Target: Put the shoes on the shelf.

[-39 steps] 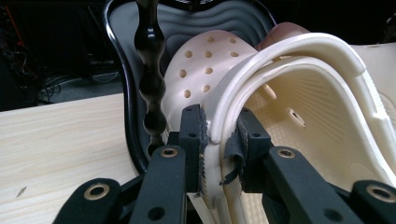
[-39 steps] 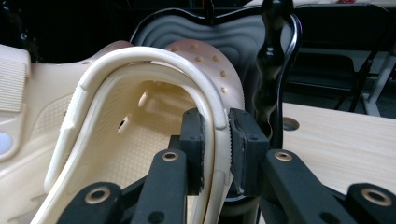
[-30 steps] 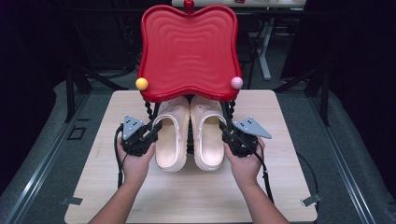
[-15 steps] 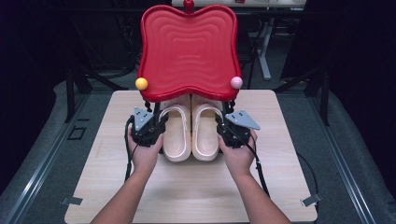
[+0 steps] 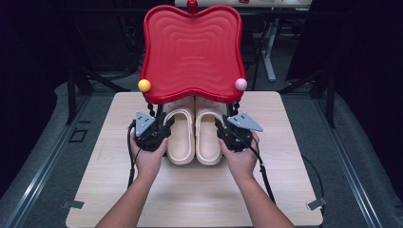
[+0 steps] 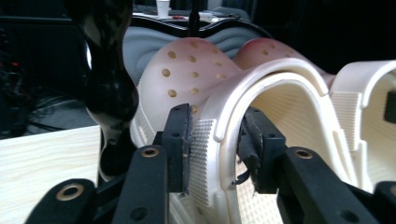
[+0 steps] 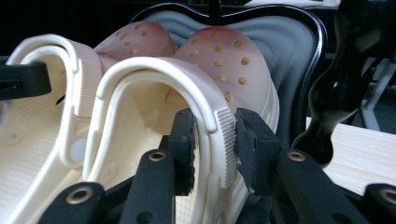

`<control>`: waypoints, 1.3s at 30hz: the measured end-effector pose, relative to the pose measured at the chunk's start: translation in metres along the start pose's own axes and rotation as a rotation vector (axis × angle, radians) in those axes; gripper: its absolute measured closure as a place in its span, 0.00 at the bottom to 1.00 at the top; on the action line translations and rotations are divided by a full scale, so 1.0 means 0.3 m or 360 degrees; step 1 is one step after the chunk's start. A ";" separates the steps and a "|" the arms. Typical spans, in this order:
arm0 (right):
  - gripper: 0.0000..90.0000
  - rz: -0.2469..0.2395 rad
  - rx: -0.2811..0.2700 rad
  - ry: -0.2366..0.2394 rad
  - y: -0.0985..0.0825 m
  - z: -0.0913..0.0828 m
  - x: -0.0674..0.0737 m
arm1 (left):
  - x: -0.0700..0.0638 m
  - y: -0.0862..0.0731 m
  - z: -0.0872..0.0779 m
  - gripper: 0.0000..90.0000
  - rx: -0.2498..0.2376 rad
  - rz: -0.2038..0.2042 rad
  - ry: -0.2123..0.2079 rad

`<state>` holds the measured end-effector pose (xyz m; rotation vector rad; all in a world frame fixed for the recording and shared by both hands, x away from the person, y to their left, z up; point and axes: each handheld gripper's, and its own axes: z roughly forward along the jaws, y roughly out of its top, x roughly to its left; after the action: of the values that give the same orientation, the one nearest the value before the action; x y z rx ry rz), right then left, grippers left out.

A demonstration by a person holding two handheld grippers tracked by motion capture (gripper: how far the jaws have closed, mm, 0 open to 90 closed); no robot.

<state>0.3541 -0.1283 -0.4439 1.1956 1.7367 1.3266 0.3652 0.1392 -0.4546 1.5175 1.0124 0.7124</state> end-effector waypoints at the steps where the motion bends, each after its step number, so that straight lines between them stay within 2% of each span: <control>1: 0.74 0.0013 -0.0004 0.0013 0.000 -0.001 0.000 | 0.002 0.000 0.001 0.70 -0.0009 -0.0015 -0.0033; 5: 0.72 0.0015 -0.0018 0.0031 -0.011 -0.005 0.002 | 0.004 0.003 0.001 0.68 0.0009 -0.0026 -0.0036; 6: 0.73 0.0009 -0.0012 0.0026 -0.018 -0.005 0.003 | 0.009 0.000 0.006 0.62 0.0024 -0.0053 -0.0060; 8: 0.73 0.0011 -0.0011 0.0025 -0.022 -0.005 0.001 | 0.009 -0.001 0.006 0.61 0.0016 -0.0049 -0.0055; 9: 0.73 0.0011 -0.0011 0.0025 -0.022 -0.005 0.001 | 0.009 -0.001 0.005 0.61 0.0044 -0.0042 -0.0045; 10: 0.72 0.0015 -0.0012 0.0028 -0.024 -0.006 0.000 | 0.009 -0.004 0.006 0.60 0.0041 -0.0047 -0.0046; 18: 0.70 0.0002 -0.0025 0.0022 -0.028 -0.016 0.001 | 0.007 -0.013 0.003 0.56 0.0047 -0.0043 -0.0067; 23: 0.68 -0.0031 -0.0030 0.0021 -0.031 -0.026 0.012 | 0.007 -0.015 -0.004 0.55 0.0076 -0.0039 -0.0070; 29: 0.66 -0.0051 -0.0033 0.0028 -0.031 -0.036 0.012 | 0.004 -0.012 -0.013 0.53 0.0063 -0.0047 -0.0066; 32: 0.65 -0.0049 -0.0044 0.0035 -0.027 -0.046 0.011 | 0.000 -0.010 -0.022 0.53 0.0067 -0.0031 -0.0055; 39: 0.63 -0.0084 -0.0067 0.0031 -0.019 -0.073 0.013 | -0.008 -0.001 -0.051 0.51 0.0036 -0.0024 -0.0084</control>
<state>0.3318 -0.1334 -0.4431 1.1094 1.7339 1.3407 0.3508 0.1441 -0.4516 1.5392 0.9942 0.6493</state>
